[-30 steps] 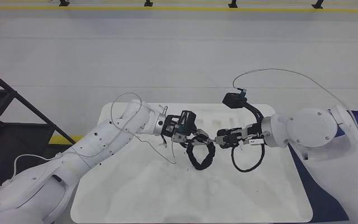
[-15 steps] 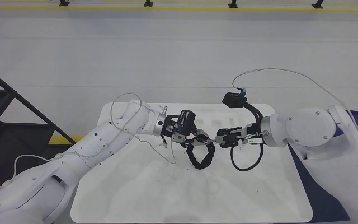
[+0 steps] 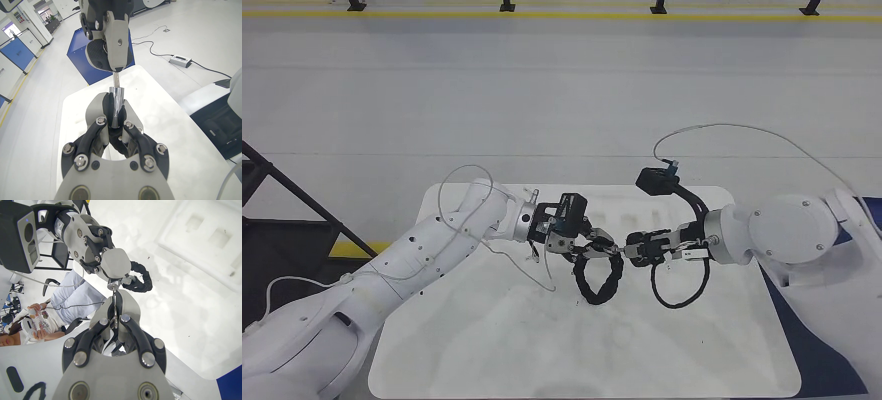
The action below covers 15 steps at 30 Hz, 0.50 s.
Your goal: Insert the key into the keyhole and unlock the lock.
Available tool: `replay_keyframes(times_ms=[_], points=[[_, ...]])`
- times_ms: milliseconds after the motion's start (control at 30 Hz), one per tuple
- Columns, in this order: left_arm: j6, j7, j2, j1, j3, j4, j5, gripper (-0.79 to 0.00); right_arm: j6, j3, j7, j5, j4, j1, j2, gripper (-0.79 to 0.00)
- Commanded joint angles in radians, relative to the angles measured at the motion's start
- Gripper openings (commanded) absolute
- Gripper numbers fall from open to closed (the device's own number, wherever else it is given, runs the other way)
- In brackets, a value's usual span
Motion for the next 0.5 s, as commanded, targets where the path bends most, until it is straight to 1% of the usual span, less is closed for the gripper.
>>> replay_keyframes(times_ms=[0, 467], points=[[0.0, 0.001, 0.0, 0.001, -0.002, 0.001, -0.004, -0.785, 0.002, -0.005, -0.002, 0.003, 0.002, 0.003, -0.001, -0.785], [0.0, -0.018, -0.002, 0.004, -0.01, -0.013, -0.011, -0.785, 0.04, -0.047, -0.035, 0.033, 0.035, 0.028, -0.007, -0.785]])
